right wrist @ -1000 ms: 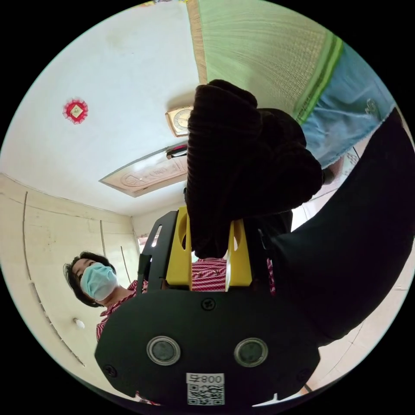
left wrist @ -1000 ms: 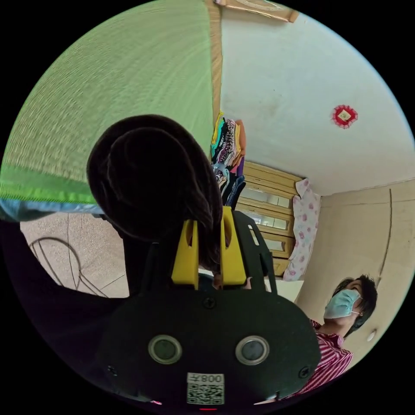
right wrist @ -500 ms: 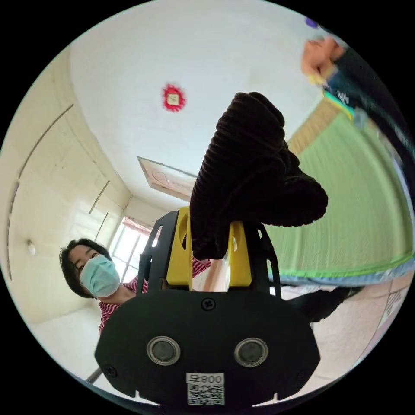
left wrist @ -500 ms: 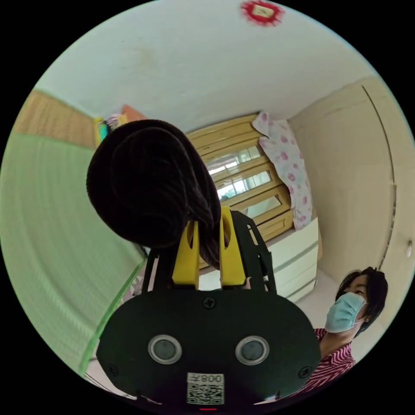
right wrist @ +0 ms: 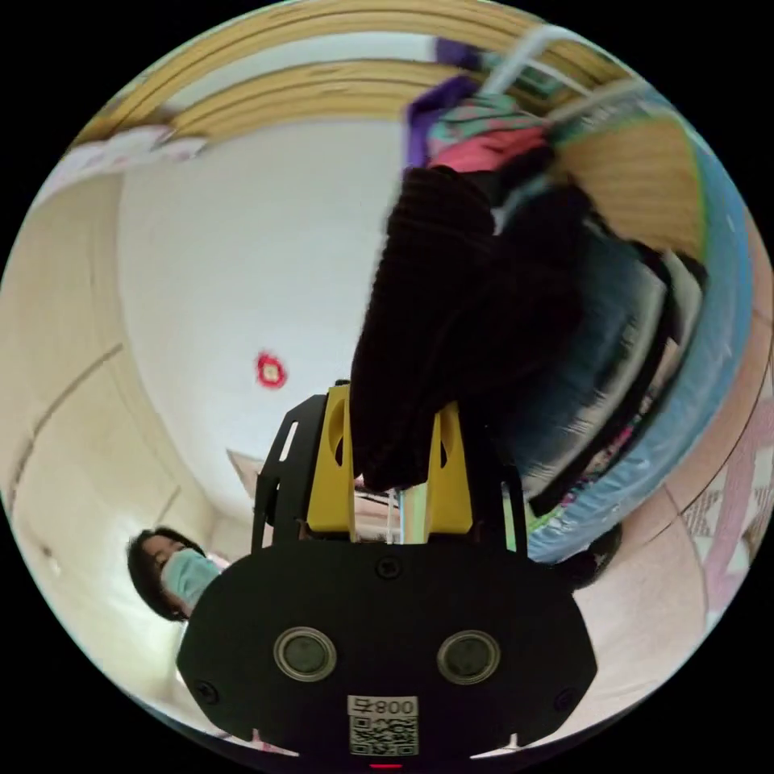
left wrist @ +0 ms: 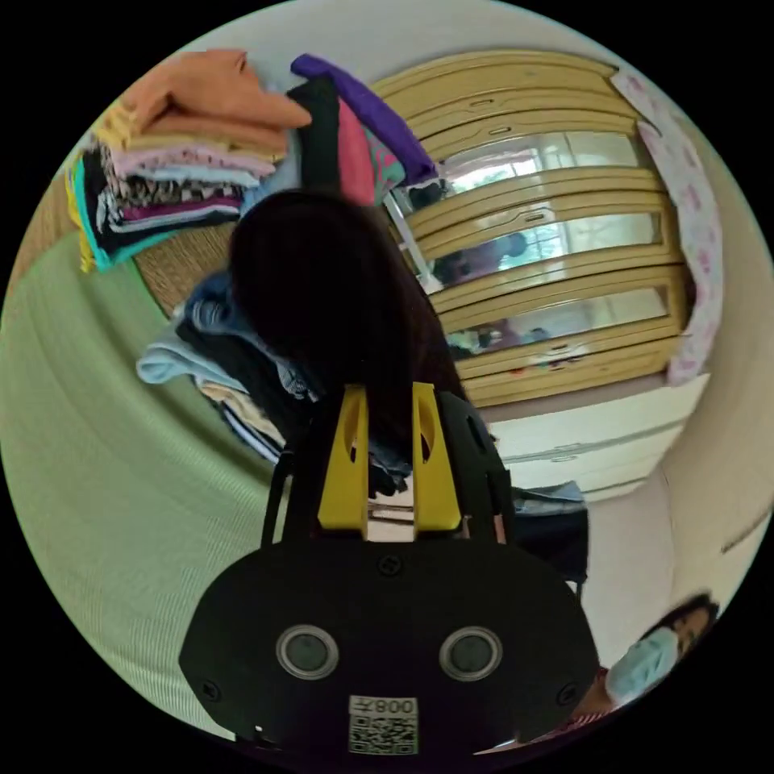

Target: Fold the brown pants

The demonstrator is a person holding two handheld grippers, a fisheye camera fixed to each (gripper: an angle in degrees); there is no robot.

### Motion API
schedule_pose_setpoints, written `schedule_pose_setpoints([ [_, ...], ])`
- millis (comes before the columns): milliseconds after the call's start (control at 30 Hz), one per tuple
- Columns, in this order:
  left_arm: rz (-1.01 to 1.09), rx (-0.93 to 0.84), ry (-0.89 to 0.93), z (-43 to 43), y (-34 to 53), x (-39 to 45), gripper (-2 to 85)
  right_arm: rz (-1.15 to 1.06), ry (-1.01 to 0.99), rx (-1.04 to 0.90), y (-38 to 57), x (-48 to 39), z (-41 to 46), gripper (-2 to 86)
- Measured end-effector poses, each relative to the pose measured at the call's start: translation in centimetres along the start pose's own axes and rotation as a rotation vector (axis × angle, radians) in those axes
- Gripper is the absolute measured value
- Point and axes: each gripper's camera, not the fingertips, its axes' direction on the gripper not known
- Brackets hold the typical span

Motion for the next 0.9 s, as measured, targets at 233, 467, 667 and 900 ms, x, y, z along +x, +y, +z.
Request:
schedule_pose_setpoints([
  [233, 0.107, -0.008, 0.024, 1.2, 1.8, 4.7, 8.1, -0.083, -0.101, -0.012, 0.0, -3.4, -0.2, 13.9],
  [467, 0.13, 0.087, 0.014, 0.4, 5.6, 8.3, 2.4, -0.123, 0.012, 0.182, 4.7, -11.1, -2.3, 10.3],
  [667, 0.165, 0.085, -0.02, 1.2, 7.1, 10.7, 0.4, -0.371, 0.186, 0.317, 9.0, -23.7, 1.2, 1.1],
  [900, 0.139, 0.075, -0.019, 1.8, 9.3, 11.0, 0.1, -0.449, 0.394, 0.274, 5.9, -33.5, 12.2, 0.0],
])
